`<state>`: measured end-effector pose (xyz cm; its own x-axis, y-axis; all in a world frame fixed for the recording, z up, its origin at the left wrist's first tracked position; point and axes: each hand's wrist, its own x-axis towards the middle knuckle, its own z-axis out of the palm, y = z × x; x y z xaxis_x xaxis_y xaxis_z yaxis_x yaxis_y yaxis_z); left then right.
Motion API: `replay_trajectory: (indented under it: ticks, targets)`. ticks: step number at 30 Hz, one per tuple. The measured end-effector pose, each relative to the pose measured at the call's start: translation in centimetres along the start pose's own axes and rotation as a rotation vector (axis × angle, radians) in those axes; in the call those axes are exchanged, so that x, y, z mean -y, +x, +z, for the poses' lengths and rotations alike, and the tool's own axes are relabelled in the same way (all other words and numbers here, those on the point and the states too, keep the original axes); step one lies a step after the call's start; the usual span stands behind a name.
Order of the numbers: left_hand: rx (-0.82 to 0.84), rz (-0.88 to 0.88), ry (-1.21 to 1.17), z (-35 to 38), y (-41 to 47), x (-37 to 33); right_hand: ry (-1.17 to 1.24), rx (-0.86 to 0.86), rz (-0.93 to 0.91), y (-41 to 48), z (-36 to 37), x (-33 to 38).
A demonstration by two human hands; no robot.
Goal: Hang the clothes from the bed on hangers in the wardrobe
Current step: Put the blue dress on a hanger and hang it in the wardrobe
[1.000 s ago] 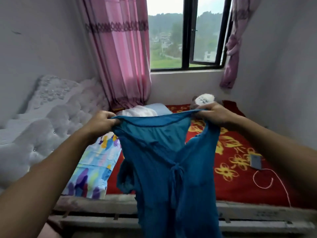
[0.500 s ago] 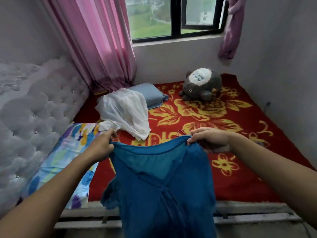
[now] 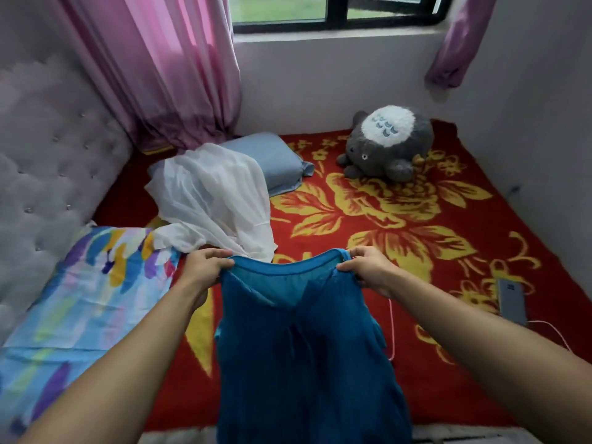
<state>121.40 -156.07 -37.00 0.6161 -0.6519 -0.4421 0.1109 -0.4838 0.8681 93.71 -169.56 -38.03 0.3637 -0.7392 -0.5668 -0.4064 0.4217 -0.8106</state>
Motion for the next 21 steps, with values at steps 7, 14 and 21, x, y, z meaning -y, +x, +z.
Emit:
replay_trajectory:
  ticks: [7, 14, 21]
  targets:
    - [0.01, -0.018, 0.102, 5.2, 16.3, 7.1, -0.075, -0.198, 0.066, 17.0, 3.0, -3.1]
    - [-0.091, -0.08, 0.263, 9.1, 25.5, 17.4, -0.399, -0.53, 0.293, 24.9, -2.1, -16.4]
    - [-0.199, -0.136, 0.359, 13.4, 29.9, 25.5, -0.285, -0.892, 0.592, 29.7, -7.1, -28.6]
